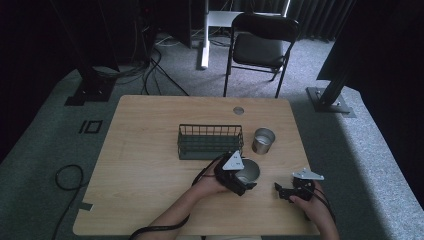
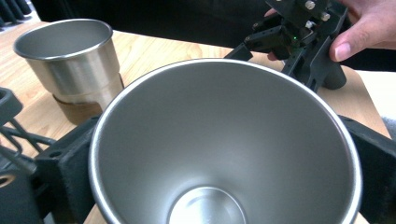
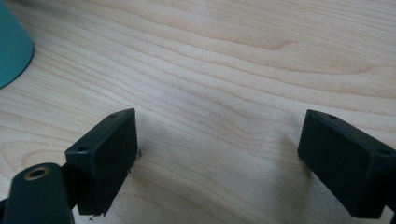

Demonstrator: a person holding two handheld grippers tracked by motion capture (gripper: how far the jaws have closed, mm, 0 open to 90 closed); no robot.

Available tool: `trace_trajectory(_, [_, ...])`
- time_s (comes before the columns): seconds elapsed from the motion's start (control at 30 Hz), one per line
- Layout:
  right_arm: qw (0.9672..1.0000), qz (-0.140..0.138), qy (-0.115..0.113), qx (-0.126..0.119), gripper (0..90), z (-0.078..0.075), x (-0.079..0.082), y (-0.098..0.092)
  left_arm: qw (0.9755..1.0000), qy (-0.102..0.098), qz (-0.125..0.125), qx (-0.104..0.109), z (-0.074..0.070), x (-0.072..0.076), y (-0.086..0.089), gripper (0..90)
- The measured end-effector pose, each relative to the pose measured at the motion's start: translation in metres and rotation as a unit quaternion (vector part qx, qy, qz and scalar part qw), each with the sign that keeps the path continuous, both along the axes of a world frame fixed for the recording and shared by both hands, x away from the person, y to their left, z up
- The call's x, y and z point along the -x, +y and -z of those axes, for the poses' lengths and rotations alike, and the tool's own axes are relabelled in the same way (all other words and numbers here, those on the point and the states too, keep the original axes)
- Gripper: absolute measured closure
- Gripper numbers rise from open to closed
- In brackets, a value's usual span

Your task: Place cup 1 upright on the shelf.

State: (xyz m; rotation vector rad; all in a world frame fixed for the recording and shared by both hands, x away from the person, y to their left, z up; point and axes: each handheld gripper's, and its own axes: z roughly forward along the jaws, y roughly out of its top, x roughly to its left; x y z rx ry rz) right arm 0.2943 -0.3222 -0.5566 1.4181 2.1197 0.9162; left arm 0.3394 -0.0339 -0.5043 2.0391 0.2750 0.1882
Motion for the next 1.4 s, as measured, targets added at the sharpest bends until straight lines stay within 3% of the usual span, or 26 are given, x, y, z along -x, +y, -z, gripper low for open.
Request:
trace_trajectory(0.33, [1.0000, 0.000, 0.000, 0.000, 11.6, 0.000, 0.000, 0.000, 0.9998, -0.004, -0.008, -0.017, -0.004, 0.002, -0.001, 7.7])
trace_trajectory(0.7, [1.0000, 0.000, 0.000, 0.000, 11.6, 0.000, 0.000, 0.000, 0.9999, -0.012, -0.008, 0.008, -0.033, 0.007, 0.009, 7.9])
trace_trajectory(1.07, [1.0000, 0.000, 0.001, 0.000, 11.6, 0.000, 0.000, 0.000, 0.9994, -0.021, -0.024, 0.009, -0.057, 0.005, 0.019, 7.9])
trace_trajectory(1.4, [1.0000, 0.000, 0.001, 0.000, 11.6, 0.000, 0.000, 0.000, 0.9986, -0.022, -0.045, 0.015, -0.068, 0.002, 0.031, 7.9])
